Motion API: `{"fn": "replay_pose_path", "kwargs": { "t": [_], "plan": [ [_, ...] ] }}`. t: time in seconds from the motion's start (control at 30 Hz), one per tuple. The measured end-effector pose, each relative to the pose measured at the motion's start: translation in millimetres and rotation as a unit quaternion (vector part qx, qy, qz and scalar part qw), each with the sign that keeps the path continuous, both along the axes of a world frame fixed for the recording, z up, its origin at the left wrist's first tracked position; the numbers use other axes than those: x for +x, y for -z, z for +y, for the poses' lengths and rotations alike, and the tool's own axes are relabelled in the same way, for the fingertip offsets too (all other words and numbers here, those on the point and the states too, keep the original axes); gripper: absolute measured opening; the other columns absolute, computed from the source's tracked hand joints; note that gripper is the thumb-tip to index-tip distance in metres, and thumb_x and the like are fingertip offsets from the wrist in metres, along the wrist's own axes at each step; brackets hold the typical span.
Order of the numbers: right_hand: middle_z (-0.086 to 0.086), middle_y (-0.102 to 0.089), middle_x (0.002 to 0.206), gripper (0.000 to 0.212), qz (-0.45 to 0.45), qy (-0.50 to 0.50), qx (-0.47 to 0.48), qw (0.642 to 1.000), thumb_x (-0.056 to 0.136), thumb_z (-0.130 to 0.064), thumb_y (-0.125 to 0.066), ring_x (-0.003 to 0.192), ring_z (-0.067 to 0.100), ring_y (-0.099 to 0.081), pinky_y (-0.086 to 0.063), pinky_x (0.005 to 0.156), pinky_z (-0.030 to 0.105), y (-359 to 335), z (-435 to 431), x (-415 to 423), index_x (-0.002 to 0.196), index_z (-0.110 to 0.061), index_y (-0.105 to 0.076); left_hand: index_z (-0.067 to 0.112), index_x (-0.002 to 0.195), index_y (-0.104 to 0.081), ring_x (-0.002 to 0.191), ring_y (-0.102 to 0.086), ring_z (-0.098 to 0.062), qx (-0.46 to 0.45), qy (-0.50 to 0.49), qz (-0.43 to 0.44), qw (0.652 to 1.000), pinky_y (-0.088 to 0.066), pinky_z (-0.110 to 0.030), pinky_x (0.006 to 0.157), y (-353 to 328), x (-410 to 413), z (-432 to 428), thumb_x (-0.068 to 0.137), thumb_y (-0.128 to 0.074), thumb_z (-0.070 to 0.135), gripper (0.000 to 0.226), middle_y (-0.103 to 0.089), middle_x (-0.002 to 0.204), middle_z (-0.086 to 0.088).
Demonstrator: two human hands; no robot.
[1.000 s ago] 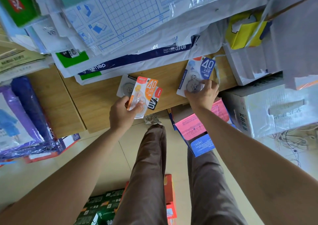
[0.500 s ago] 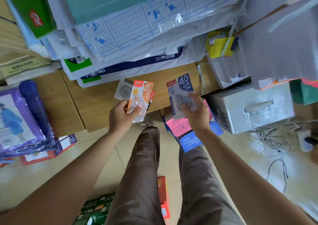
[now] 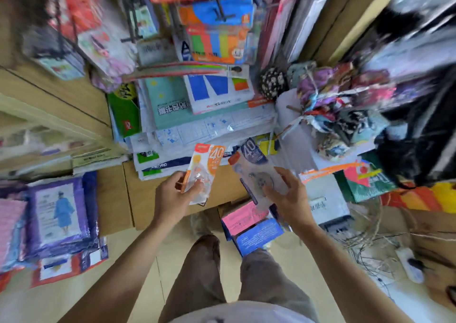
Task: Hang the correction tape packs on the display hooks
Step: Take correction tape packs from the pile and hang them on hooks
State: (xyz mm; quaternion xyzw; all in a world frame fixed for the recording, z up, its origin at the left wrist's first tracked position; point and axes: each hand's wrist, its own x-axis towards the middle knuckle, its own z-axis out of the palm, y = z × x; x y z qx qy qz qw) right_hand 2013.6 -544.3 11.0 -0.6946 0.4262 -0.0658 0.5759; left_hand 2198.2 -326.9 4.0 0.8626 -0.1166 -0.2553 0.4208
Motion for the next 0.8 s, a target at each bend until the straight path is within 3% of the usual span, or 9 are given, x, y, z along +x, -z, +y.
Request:
{"fn": "replay_pose_path", "kwargs": {
  "t": [0.1, 0.2, 0.3, 0.37, 0.43, 0.5, 0.57, 0.7, 0.8],
  "plan": [
    [-0.008, -0.073, 0.095, 0.035, -0.036, -0.024, -0.043, 0.998, 0.080, -0.028, -0.076, 0.083, 0.018, -0.069, -0.056, 0.069, 0.045, -52, -11, -4, 0.113, -0.028, -0.066, 0.021, 0.079, -0.065, 0.058, -0.054, 0.001, -0.047, -0.002, -0.029, 0.998, -0.036, -0.016, 0.055, -54, -2, -7, 0.084, -0.082, 0.023, 0.018, -0.063, 0.065, 0.019],
    [-0.009, -0.072, 0.089, 0.028, -0.085, -0.026, -0.059, 0.994, 0.085, -0.014, -0.077, 0.073, 0.006, -0.066, -0.051, 0.060, 0.027, -100, -20, -5, 0.105, -0.030, -0.065, 0.019, 0.077, -0.063, 0.055, -0.046, -0.004, -0.078, -0.001, -0.083, 0.994, -0.033, -0.027, 0.055, -107, 3, -14, 0.079, -0.082, 0.037, 0.026, -0.055, 0.059, 0.013],
    [-0.006, -0.071, 0.093, 0.027, -0.138, -0.039, -0.073, 0.987, 0.086, -0.008, -0.075, 0.075, 0.002, -0.065, -0.048, 0.062, 0.017, -146, -27, 4, 0.109, -0.019, -0.065, 0.022, 0.082, -0.066, 0.057, -0.052, -0.006, -0.092, 0.003, -0.156, 0.983, -0.039, -0.030, 0.056, -156, 14, -23, 0.076, -0.078, 0.044, 0.025, -0.060, 0.064, 0.013],
    [-0.017, -0.070, 0.100, 0.030, -0.176, -0.047, -0.099, 0.978, 0.087, -0.006, -0.074, 0.084, -0.004, -0.064, -0.046, 0.068, 0.011, -176, -30, 13, 0.113, -0.017, -0.064, 0.025, 0.087, -0.066, 0.058, -0.053, -0.005, -0.100, 0.017, -0.203, 0.974, -0.039, -0.029, 0.055, -193, 19, -32, 0.079, -0.082, 0.039, 0.022, -0.060, 0.065, 0.016],
    [-0.021, -0.068, 0.104, 0.031, -0.209, -0.057, -0.129, 0.968, 0.089, -0.008, -0.072, 0.093, -0.002, -0.064, -0.046, 0.071, 0.010, -203, -34, 23, 0.116, -0.020, -0.064, 0.029, 0.087, -0.063, 0.057, -0.052, -0.002, -0.107, 0.032, -0.252, 0.961, -0.035, -0.022, 0.053, -228, 23, -39, 0.082, -0.083, 0.033, 0.021, -0.058, 0.065, 0.022],
    [-0.015, -0.069, 0.106, 0.033, -0.240, -0.062, -0.153, 0.957, 0.089, -0.010, -0.073, 0.095, 0.004, -0.065, -0.048, 0.072, 0.014, -227, -39, 31, 0.118, -0.022, -0.064, 0.034, 0.091, -0.064, 0.062, -0.055, 0.001, -0.114, 0.037, -0.304, 0.945, -0.035, -0.016, 0.054, -260, 27, -42, 0.080, -0.080, 0.040, 0.021, -0.061, 0.070, 0.027],
    [-0.012, -0.069, 0.109, 0.035, -0.271, -0.060, -0.179, 0.944, 0.087, -0.011, -0.075, 0.098, 0.004, -0.066, -0.049, 0.073, 0.015, -251, -46, 40, 0.120, -0.021, -0.065, 0.033, 0.097, -0.067, 0.067, -0.059, -0.002, -0.125, 0.040, -0.341, 0.931, -0.040, -0.020, 0.058, -289, 32, -45, 0.079, -0.075, 0.046, 0.023, -0.064, 0.076, 0.021],
    [-0.013, -0.071, 0.103, 0.035, -0.332, -0.058, -0.221, 0.915, 0.084, -0.013, -0.076, 0.090, 0.002, -0.066, -0.050, 0.070, 0.016, -306, -60, 59, 0.114, -0.027, -0.064, 0.039, 0.108, -0.064, 0.080, -0.065, -0.005, -0.172, 0.024, -0.390, 0.904, -0.049, -0.027, 0.068, -345, 39, -49, 0.081, -0.081, 0.041, 0.032, -0.069, 0.092, 0.021],
    [-0.011, -0.070, 0.099, 0.031, -0.377, -0.056, -0.245, 0.891, 0.085, -0.013, -0.076, 0.082, 0.008, -0.066, -0.050, 0.067, 0.019, -348, -70, 76, 0.111, -0.026, -0.064, 0.040, 0.112, -0.062, 0.082, -0.065, 0.000, -0.200, 0.002, -0.452, 0.869, -0.049, -0.022, 0.072, -387, 46, -53, 0.077, -0.074, 0.056, 0.040, -0.068, 0.097, 0.023]
  ]
}}
